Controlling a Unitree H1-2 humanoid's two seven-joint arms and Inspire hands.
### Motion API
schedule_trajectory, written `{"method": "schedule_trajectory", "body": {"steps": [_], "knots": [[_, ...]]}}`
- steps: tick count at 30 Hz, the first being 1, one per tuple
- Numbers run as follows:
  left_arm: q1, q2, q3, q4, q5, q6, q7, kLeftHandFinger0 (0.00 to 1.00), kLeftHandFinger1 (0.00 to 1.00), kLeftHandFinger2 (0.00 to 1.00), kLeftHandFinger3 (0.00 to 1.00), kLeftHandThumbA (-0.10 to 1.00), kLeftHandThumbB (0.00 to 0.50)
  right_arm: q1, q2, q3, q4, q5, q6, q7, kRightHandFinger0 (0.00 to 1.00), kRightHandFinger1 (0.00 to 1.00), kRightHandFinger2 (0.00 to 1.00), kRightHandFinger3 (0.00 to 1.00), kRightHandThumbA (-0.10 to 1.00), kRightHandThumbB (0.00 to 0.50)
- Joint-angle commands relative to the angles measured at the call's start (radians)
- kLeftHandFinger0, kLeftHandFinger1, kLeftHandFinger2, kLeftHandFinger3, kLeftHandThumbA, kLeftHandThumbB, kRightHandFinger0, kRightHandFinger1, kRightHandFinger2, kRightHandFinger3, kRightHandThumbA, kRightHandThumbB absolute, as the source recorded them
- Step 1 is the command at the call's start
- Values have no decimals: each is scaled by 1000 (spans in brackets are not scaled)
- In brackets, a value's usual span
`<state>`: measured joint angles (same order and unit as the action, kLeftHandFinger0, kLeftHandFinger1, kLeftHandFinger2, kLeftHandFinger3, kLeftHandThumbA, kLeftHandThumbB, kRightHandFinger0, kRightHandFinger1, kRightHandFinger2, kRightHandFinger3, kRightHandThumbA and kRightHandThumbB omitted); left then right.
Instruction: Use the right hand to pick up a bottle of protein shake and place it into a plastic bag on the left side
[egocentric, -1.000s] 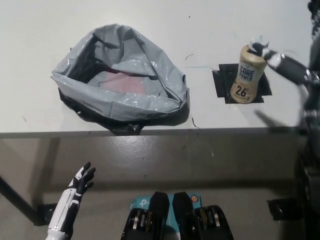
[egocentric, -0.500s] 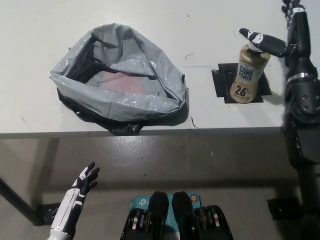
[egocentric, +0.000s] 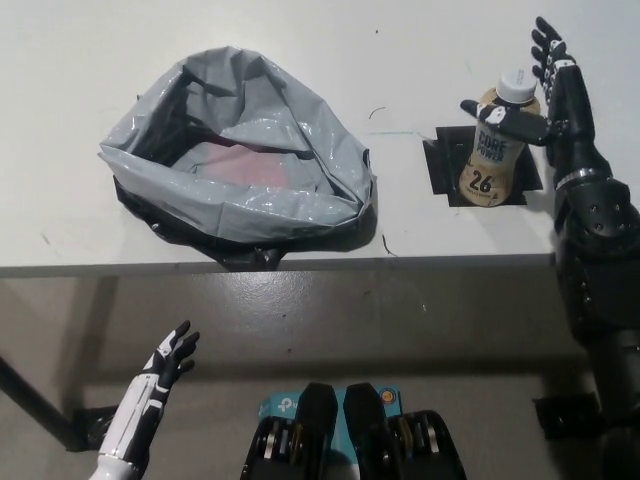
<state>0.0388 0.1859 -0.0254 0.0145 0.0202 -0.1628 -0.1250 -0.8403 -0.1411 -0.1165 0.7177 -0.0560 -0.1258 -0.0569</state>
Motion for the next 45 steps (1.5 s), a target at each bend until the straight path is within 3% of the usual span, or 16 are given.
{"method": "schedule_trajectory", "body": {"steps": [1,6,8,15,17,19,20,21,22,23,24,26,28,39,43,45], "knots": [[-16,18,6,-40,2,-26,-7,1000,1000,1000,1000,1000,333,11,6,13,-7,27,-42,27,1000,1000,1000,1000,985,500],[-21,19,8,-32,-20,-39,-15,1000,1000,1000,1000,1000,288,39,10,27,33,20,-78,24,1000,1000,1000,1000,999,458],[-23,19,8,-37,-11,-30,-10,1000,1000,1000,1000,1000,308,40,12,32,41,22,-75,33,1000,1000,1000,1000,990,499],[-30,23,9,-34,6,-39,-3,1000,1000,1000,1000,1000,290,7,11,41,167,33,-108,63,1000,1000,1000,1000,929,500],[-33,25,10,-33,3,-39,-5,1000,1000,1000,1000,1000,298,-3,16,31,196,49,-119,67,1000,1000,1000,1000,859,500],[-35,25,9,-32,6,-37,-5,1000,1000,1000,1000,1000,304,-12,30,2,224,70,-127,30,1000,1000,1000,1000,698,500],[-35,26,9,-31,12,-42,-2,1000,1000,1000,1000,1000,298,-22,43,-19,240,59,-135,-62,833,787,867,1000,575,439],[-35,26,8,-30,13,-43,-2,1000,1000,1000,1000,1000,297,-24,45,-23,244,55,-138,-84,647,630,724,950,569,451],[-36,27,8,-31,13,-42,-3,1000,1000,1000,1000,1000,296,-29,47,-28,249,45,-137,-117,328,343,458,602,516,440],[-37,27,8,-32,9,-40,-5,1000,1000,1000,1000,1000,295,-35,52,-34,251,26,-135,-172,66,69,165,287,424,358],[-39,28,8,-30,7,-40,-7,1000,1000,1000,1000,1000,300,-37,58,-41,243,5,-149,-229,3,28,165,148,307,318],[-49,30,10,-29,10,-35,-5,1000,1000,1000,1000,1000,315,-41,60,-44,221,-3,-153,-251,0,98,301,204,289,284],[-55,29,12,-27,3,-33,-6,1000,1000,1000,1000,1000,319,-35,61,-38,182,-24,-165,-276,17,136,342,239,315,271],[-57,31,10,-28,-20,-35,-18,1000,1000,1000,1000,1000,300,-10,79,-30,24,0,-167,-252,0,97,369,188,395,296],[-59,33,8,-37,-29,-11,-24,1000,1000,1000,1000,1000,311,-12,82,-3,-39,-36,-143,-256,0,120,396,165,388,284],[-60,34,7,-32,-31,-18,-25,1000,1000,1000,1000,1000,305,-18,85,35,-92,-83,-118,-252,23,206,487,242,397,283]]}}
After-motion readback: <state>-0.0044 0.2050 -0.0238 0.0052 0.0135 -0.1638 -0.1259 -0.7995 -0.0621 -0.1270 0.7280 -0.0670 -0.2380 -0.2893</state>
